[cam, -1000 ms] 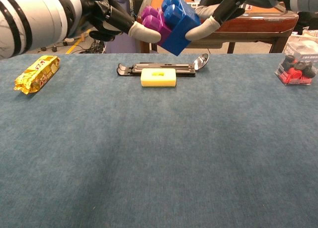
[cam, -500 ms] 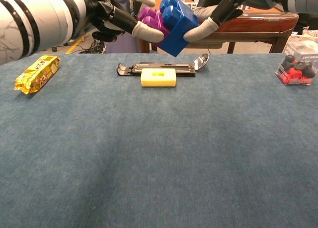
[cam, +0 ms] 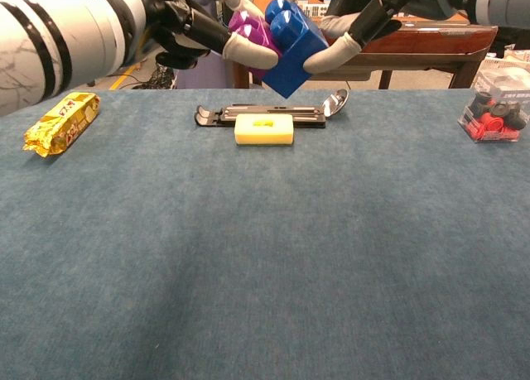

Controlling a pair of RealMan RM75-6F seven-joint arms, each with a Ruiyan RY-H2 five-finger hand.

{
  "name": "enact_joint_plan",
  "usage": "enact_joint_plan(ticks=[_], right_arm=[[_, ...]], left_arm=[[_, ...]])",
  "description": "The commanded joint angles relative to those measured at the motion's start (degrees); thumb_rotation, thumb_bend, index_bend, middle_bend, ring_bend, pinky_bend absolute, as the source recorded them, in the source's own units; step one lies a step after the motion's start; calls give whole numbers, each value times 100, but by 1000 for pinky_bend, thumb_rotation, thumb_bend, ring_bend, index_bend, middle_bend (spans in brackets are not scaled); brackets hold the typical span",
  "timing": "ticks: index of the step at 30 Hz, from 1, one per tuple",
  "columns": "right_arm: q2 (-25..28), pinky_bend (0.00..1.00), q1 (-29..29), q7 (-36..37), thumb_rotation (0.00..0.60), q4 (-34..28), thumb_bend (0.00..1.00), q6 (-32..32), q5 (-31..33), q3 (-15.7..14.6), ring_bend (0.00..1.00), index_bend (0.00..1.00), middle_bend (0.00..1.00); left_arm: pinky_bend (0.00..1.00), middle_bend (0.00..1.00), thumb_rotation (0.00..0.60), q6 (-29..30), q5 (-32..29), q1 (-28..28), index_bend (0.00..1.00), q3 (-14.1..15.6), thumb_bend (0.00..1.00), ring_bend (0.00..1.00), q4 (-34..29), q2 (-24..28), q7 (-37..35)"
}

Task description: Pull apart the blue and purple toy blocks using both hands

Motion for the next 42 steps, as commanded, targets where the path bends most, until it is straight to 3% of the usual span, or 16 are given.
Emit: enact_joint_plan(ticks=[1,21,42], right_arm=[[2,1000,-8,13,600,0,508,5,-11,0,1000,585,1000],[51,1000,-43,125,600,17,519,-24,-114,-14,1000,603,1000],[41,1000,-64,204,600,85,543,-72,-214,-78,1000,618,1000]], left_arm=[[1000,1000,600,17,30,10,575,7,0,1000,5,-28,9],[1000,1000,600,206,376,123,708,-8,0,1000,237,-414,-87],[1000,1000,600,205,379,333,718,-55,0,1000,272,-466,-48]])
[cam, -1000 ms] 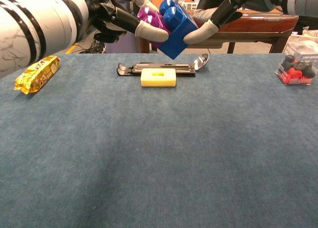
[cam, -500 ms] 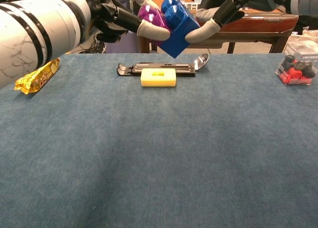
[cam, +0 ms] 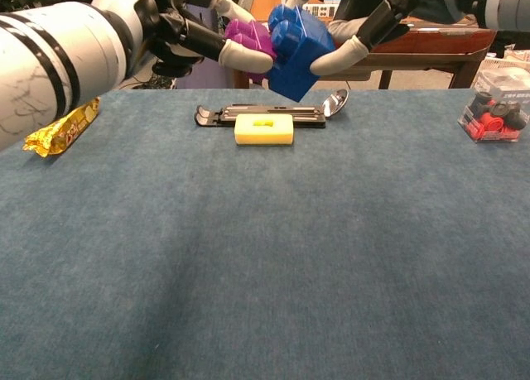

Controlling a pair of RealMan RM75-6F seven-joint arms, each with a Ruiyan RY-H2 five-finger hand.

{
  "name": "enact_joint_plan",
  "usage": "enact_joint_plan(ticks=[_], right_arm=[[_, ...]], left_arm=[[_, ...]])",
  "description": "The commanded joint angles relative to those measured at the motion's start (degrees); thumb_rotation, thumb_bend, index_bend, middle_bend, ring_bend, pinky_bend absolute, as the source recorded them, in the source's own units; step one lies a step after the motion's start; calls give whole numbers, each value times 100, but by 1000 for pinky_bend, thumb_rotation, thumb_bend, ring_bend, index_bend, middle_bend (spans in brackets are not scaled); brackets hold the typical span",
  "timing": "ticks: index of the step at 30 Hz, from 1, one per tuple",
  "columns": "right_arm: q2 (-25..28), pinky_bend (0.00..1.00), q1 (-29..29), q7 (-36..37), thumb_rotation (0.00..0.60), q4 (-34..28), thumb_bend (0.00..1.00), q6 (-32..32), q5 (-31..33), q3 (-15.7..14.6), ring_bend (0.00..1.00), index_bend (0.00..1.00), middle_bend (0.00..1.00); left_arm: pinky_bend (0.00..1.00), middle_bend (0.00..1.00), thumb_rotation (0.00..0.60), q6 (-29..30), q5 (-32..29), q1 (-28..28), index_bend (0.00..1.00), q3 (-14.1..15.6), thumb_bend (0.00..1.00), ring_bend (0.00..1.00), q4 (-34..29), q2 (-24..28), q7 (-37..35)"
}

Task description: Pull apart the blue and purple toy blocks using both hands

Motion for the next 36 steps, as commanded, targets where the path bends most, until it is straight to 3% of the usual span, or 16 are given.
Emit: enact_joint_plan(ticks=[1,16,23,28,36], right_arm=[[-3,1000,-5,7,600,11,543,-6,-11,-12,1000,618,1000],[132,1000,-196,153,600,107,543,-3,-175,-192,1000,618,1000],[117,1000,-218,-99,600,305,543,-142,-122,-396,1000,618,1000],[-14,1000,-180,-730,600,457,543,-162,71,-583,1000,618,1000],[-459,1000,-118,-1660,600,818,543,-94,663,-803,1000,618,1000]], left_arm=[[1000,1000,600,-5,8,19,718,10,0,1000,0,3,11],[1000,1000,600,-107,14,207,716,209,0,1000,4,64,76],[1000,1000,600,-438,8,278,674,636,0,1000,-38,354,401],[1000,1000,600,-605,172,256,635,962,0,1000,95,422,674],[1000,1000,600,-574,862,112,498,1489,0,1000,810,89,1306]])
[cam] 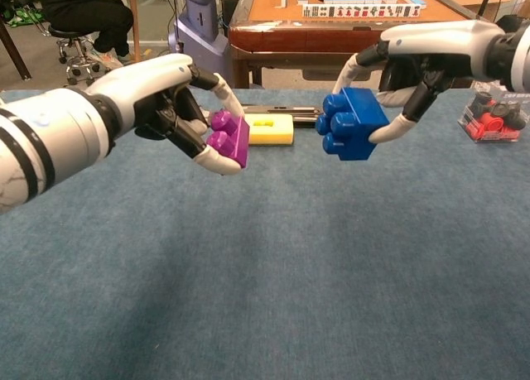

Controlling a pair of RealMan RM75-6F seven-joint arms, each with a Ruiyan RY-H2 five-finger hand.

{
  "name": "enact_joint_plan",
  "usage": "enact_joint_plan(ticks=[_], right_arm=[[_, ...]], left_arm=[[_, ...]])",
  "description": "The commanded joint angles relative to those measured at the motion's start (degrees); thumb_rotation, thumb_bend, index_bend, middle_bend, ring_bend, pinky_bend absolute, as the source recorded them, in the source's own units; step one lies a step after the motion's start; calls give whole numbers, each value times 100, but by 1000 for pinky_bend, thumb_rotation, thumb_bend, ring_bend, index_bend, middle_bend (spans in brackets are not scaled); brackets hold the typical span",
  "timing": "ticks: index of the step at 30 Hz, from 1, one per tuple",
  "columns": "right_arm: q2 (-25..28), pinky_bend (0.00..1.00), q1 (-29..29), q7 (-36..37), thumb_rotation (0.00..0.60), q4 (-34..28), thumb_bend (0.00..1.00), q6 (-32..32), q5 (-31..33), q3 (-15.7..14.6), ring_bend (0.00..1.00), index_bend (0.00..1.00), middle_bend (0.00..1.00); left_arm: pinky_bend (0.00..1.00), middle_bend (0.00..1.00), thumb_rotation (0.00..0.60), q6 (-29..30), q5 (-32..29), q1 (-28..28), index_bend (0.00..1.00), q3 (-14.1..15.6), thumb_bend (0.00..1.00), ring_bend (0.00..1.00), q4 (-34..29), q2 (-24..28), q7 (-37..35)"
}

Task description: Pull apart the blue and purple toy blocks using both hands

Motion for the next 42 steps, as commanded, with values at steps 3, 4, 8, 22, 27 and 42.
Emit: enact_joint_plan(ticks=[3,4,8,22,27,42], right_arm=[[-369,1000,62,-531,600,322,534,66,379,-155,1000,618,1000],[-422,1000,66,-594,600,362,525,85,430,-163,1000,619,1000],[-601,1000,86,-714,600,487,368,93,612,-158,1000,565,1000],[-503,1000,-122,-648,600,380,0,361,428,-116,971,116,988],[-239,949,-345,-563,600,170,0,592,270,-148,878,87,893],[385,583,-1657,-120,600,43,0,2378,-1039,-514,399,144,392]], left_arm=[[1000,1000,600,-30,329,-114,462,272,0,999,592,-365,394],[1000,1000,600,-56,320,-124,457,273,0,999,676,-412,423],[1000,1000,600,-202,130,-136,407,201,0,996,923,-542,476],[1000,965,600,-154,-1,150,82,265,0,968,693,-221,608],[1000,921,600,47,101,436,84,360,0,928,317,249,543],[783,441,600,978,1139,1689,88,813,0,548,28,1736,-479]])
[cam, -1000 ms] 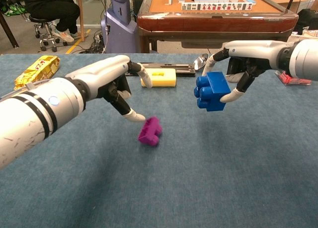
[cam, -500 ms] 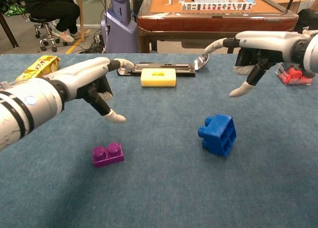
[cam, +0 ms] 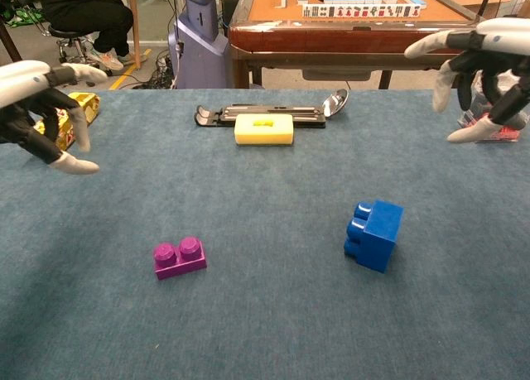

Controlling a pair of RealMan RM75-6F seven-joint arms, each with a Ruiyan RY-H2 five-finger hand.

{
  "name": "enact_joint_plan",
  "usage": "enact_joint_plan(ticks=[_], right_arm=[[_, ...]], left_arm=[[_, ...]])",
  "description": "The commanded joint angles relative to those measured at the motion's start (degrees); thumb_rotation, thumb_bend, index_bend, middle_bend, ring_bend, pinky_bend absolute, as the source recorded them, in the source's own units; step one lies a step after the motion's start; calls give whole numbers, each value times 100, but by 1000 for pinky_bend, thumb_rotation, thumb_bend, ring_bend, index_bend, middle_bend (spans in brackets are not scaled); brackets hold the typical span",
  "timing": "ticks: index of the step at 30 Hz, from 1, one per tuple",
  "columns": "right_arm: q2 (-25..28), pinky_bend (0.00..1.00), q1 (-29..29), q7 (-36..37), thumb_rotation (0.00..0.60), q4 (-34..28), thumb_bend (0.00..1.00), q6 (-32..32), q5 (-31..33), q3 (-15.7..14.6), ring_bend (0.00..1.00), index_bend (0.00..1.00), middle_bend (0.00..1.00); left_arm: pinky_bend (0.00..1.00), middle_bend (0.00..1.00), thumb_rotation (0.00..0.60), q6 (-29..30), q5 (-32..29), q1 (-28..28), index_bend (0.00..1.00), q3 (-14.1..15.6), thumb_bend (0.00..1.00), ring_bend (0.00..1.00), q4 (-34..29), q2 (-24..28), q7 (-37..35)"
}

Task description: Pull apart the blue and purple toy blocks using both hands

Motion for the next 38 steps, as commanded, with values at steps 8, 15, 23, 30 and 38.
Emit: enact_joint_plan(ticks=[8,15,23,30,38], right_arm=[[354,518,-1238,586,600,159,0,1421,-712,-369,348,147,348],[519,506,-1770,840,600,294,0,1737,-948,-627,343,147,348],[651,503,-2176,1018,600,348,0,1996,-1113,-727,340,147,348],[753,503,-2446,1199,600,364,0,2187,-1172,-693,340,156,348],[685,503,-2531,1389,600,495,0,2110,-1263,-641,340,164,348]], left_arm=[[737,433,600,587,1254,998,96,644,5,502,294,1301,-963],[736,432,600,566,1543,1518,93,949,5,502,240,1918,-1458],[734,432,600,970,1912,2102,93,1151,6,501,312,2070,-1509],[732,432,600,907,1957,2315,93,1091,5,501,327,2161,-1605],[732,432,600,776,2086,2392,93,1016,5,501,259,2145,-1431]])
